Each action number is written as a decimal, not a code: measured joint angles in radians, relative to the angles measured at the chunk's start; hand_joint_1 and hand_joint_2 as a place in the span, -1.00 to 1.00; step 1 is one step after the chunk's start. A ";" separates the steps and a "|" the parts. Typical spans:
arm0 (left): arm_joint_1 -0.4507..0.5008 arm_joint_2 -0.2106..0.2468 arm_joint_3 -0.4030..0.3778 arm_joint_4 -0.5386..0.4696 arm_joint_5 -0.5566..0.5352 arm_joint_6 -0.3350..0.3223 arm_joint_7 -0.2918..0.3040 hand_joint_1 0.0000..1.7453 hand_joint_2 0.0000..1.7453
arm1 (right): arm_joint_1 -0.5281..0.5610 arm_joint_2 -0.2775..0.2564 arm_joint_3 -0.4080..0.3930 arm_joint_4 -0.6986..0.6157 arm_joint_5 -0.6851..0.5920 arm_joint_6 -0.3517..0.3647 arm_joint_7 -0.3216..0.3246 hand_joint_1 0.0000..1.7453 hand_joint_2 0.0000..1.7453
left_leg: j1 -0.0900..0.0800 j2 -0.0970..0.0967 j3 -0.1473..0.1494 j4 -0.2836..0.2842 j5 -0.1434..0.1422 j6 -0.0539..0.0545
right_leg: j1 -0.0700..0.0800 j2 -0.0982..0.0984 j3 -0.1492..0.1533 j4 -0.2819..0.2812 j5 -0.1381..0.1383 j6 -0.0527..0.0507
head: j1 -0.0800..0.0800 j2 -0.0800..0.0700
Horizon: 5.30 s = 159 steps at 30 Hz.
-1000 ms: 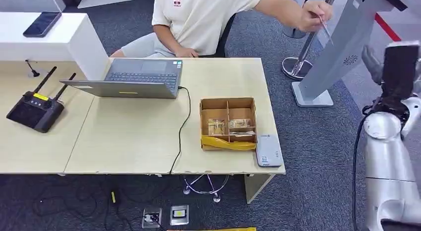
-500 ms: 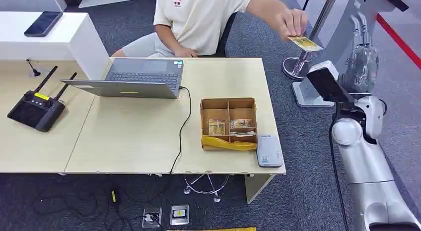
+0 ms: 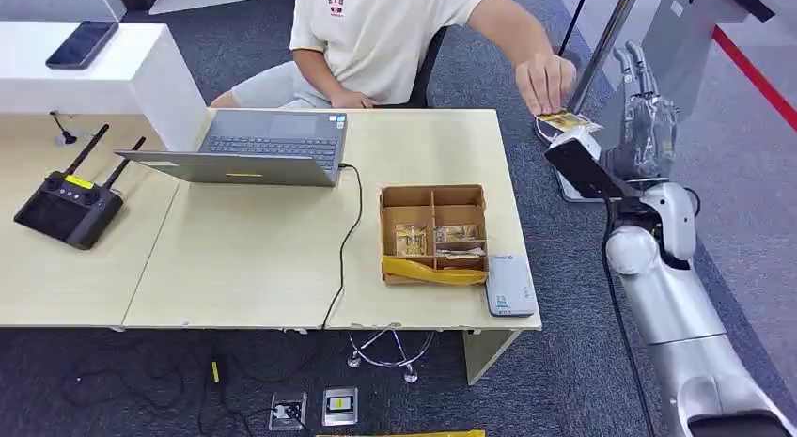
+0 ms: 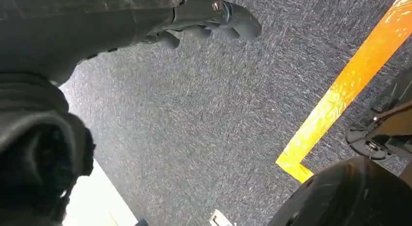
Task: Pass the card to the sensor for recognition and then transmit it.
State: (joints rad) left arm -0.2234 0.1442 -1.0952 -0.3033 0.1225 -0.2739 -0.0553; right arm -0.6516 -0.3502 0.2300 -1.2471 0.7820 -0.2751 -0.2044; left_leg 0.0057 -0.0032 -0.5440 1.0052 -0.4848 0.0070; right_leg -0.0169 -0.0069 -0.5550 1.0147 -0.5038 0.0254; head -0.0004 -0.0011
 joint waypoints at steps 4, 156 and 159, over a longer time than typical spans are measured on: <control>0.000 0.000 0.000 0.000 0.000 0.000 0.000 -1.00 -1.00 | -0.003 0.002 0.010 0.014 0.002 0.007 -0.004 1.00 1.00 | 0.000 0.000 0.000 0.000 0.000 0.000 | 0.000 0.000 0.000 0.000 0.000 0.000 | 0.000 0.000; -0.003 -0.002 0.000 0.003 -0.146 0.000 0.064 -1.00 -1.00 | -0.033 0.135 0.166 0.251 0.063 0.177 0.017 0.96 1.00 | 0.000 0.002 0.000 0.000 0.000 0.000 | 0.000 0.002 -0.001 0.000 0.000 0.000 | 0.000 0.000; -0.004 -0.002 0.000 0.003 -0.148 0.000 0.067 -1.00 -1.00 | -0.043 0.143 0.166 0.272 0.057 0.171 0.004 0.98 1.00 | 0.000 0.002 0.000 0.000 0.000 0.000 | 0.000 0.002 -0.001 0.000 0.000 0.000 | 0.000 0.000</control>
State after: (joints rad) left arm -0.2270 0.1419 -1.0952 -0.3006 -0.0252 -0.2739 0.0118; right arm -0.6949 -0.2075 0.3956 -0.9747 0.8392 -0.1041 -0.2003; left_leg 0.0058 -0.0013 -0.5440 1.0052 -0.4847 0.0068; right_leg -0.0168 -0.0048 -0.5558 1.0148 -0.5037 0.0252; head -0.0004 -0.0011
